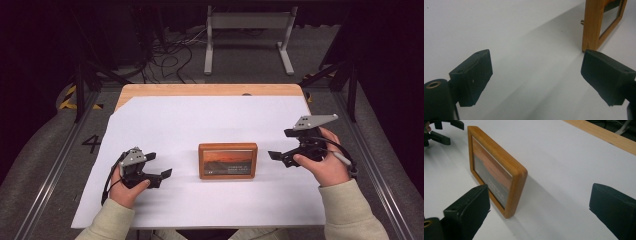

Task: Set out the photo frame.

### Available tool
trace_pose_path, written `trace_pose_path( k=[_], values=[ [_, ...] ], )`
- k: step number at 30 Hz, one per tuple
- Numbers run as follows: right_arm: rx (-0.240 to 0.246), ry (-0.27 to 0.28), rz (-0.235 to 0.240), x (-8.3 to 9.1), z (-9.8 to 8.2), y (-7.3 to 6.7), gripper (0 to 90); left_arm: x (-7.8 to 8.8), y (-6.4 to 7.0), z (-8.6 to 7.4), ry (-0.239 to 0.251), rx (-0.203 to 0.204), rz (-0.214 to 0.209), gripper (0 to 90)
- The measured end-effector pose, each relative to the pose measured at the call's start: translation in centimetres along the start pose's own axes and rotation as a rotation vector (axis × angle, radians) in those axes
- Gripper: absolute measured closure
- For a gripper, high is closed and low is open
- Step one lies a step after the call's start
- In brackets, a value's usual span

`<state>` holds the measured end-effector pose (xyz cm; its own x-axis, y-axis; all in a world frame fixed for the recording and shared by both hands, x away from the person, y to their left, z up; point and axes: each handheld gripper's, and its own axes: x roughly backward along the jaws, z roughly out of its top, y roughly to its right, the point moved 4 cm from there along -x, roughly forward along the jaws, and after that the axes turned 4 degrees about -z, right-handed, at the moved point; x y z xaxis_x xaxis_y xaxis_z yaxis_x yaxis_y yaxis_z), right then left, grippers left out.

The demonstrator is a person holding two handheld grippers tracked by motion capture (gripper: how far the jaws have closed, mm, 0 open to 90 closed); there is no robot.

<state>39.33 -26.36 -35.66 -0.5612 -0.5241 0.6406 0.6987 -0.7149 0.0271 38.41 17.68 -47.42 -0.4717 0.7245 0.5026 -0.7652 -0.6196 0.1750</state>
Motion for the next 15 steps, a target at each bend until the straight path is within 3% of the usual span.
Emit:
trace_pose_path(
  k=[5, 15],
  values=[
    [-0.018, 0.068, -0.029, 0.0, -2.1, 0.4, 4.1, 0.3, 0.2, 0.1, 0.017, -0.009, 0.008, 10.5],
    [-0.071, 0.168, -0.031, -1.8, -5.8, 0.8, 3.8, 1.4, 0.3, -0.6, 0.037, -0.016, 0.009, 9.8]
  ],
)
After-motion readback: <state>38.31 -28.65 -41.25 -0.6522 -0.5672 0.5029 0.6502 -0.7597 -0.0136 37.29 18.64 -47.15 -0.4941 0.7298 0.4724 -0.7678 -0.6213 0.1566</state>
